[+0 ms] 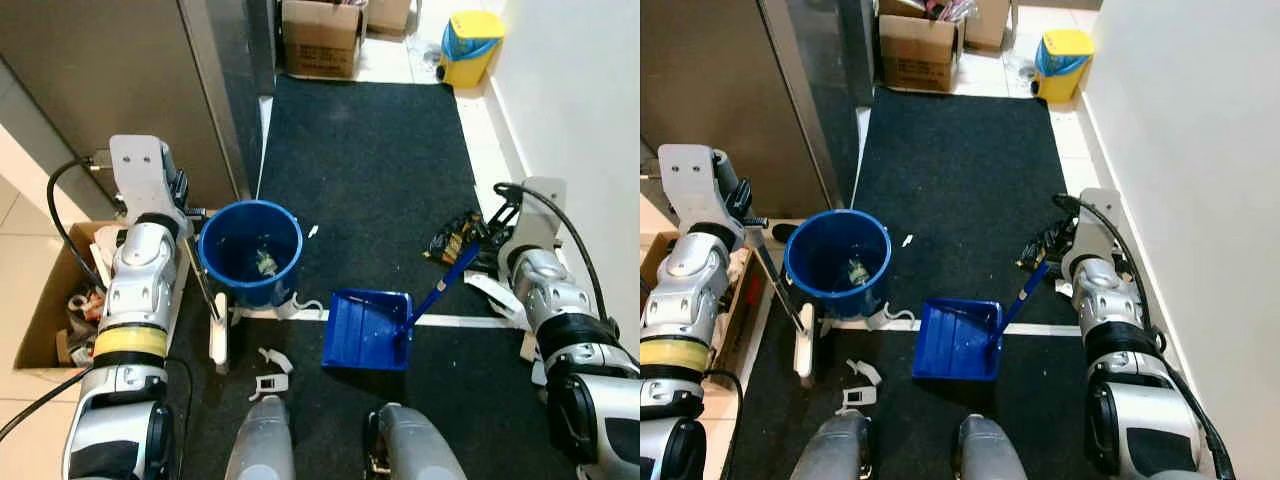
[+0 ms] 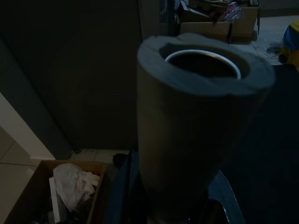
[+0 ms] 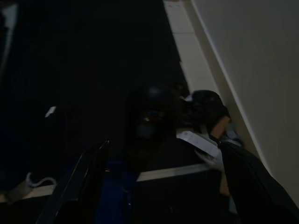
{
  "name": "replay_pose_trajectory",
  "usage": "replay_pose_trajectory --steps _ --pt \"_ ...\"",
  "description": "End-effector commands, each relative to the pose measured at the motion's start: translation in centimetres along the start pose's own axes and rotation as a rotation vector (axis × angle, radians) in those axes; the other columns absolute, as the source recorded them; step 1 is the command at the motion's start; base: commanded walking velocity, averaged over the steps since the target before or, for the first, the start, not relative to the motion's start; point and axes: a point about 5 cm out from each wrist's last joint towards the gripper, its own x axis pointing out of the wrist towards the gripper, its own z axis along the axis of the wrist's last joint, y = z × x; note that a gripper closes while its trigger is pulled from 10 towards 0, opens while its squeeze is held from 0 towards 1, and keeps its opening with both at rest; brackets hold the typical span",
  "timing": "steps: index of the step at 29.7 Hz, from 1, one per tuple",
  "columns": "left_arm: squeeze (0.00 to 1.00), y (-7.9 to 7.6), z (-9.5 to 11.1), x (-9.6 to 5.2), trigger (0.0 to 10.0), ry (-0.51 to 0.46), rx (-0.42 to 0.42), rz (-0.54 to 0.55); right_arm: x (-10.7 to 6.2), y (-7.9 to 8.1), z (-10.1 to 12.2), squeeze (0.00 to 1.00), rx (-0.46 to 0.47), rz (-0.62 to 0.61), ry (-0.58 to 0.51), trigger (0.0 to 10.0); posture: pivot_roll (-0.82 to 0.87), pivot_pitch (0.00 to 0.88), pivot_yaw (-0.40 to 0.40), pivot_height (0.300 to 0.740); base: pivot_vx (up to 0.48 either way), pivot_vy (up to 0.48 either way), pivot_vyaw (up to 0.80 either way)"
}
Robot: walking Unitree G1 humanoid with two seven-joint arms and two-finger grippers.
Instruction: Sweep floor
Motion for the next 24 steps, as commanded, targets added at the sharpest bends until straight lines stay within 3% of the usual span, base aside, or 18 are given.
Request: replay_pose_trajectory --steps 1,12,16,24 --pt "0.0 0.1 1.2 0.3 10.0 -0.046 0.027 0.0 0.1 -0.2 0.0 0.0 0.018 -0.026 0.003 10.0 0.1 0.07 -0.031 0.74 0.0 0.0 0.0" --pt "0.0 1.0 1.8 -0.5 10.0 -0.051 0.069 -0.02 0.4 1.6 1.1 0.0 0.082 -0.021 -0.043 10.0 0.17 0.166 0.009 0.74 0.0 0.0 0.0" --pt "0.0 1.1 1.8 -2.0 10.0 -0.037 0.106 -0.056 0.5 2.4 1.5 0.0 0.104 -0.012 -0.036 10.0 0.21 0.225 0.031 0.74 0.0 0.0 0.0" --pt "0.0 2.3 2.0 -3.1 10.0 -0.03 0.125 -0.042 0.7 2.5 2.9 0.0 0.094 -0.012 -0.086 10.0 0.25 0.244 0.023 0.74 0.0 0.0 0.0"
